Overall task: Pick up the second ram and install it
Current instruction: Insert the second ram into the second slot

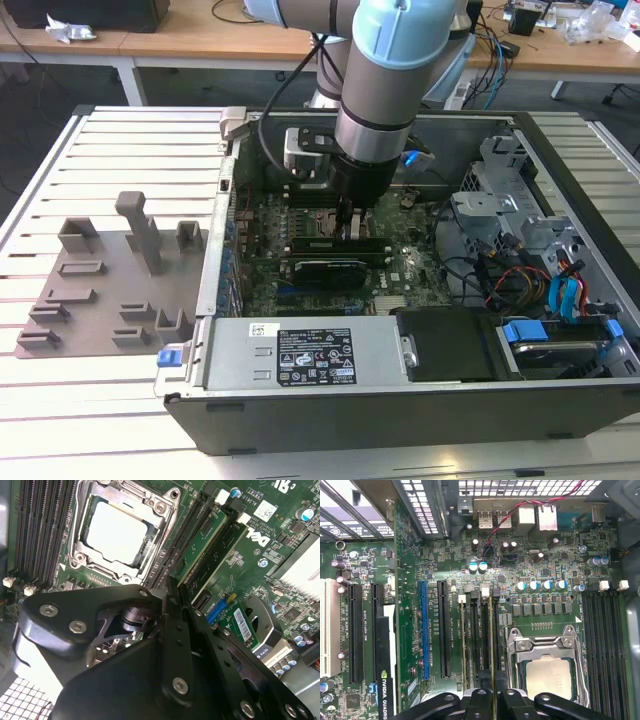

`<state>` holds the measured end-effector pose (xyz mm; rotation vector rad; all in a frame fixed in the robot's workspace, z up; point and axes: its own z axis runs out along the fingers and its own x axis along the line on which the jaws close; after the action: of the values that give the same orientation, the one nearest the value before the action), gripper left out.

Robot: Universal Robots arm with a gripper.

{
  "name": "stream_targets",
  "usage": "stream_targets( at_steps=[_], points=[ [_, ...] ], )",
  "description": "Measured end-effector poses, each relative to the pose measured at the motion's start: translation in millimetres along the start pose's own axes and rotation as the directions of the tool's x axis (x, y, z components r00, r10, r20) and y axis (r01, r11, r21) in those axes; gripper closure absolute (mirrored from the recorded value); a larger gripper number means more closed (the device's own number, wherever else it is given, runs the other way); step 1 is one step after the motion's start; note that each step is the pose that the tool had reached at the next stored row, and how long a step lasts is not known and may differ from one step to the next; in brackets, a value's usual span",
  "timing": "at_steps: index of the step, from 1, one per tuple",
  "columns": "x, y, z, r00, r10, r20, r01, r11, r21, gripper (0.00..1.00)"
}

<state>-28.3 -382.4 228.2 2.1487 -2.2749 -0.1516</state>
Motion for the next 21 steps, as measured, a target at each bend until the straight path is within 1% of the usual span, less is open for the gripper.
stream_targets(
  at_steps=[13,15,16,17,19,21],
  points=[
    [-0.3,-0.1,1.0,1.0,0.0,0.0002,0.0,1.0,0.0,0.87],
    [-0.7,0.2,-4.4,1.0,0.0,-0.0004,0.0,1.0,0.0001,0.87],
    [-1.2,0.8,-11.8,1.0,0.0,-0.0004,0.0,1.0,0.0,0.87],
    [-1.2,0.8,-12.4,1.0,-0.002,-0.0015,0.002,1.0,0.0001,0.87],
    [-1.3,0.7,-12.2,0.9992,-0.023,-0.0337,0.023,0.9997,-0.0038,0.87],
    [-3.0,0.3,-11.7,0.999,-0.028,-0.0342,0.027,0.9996,-0.0047,0.87]
  ],
)
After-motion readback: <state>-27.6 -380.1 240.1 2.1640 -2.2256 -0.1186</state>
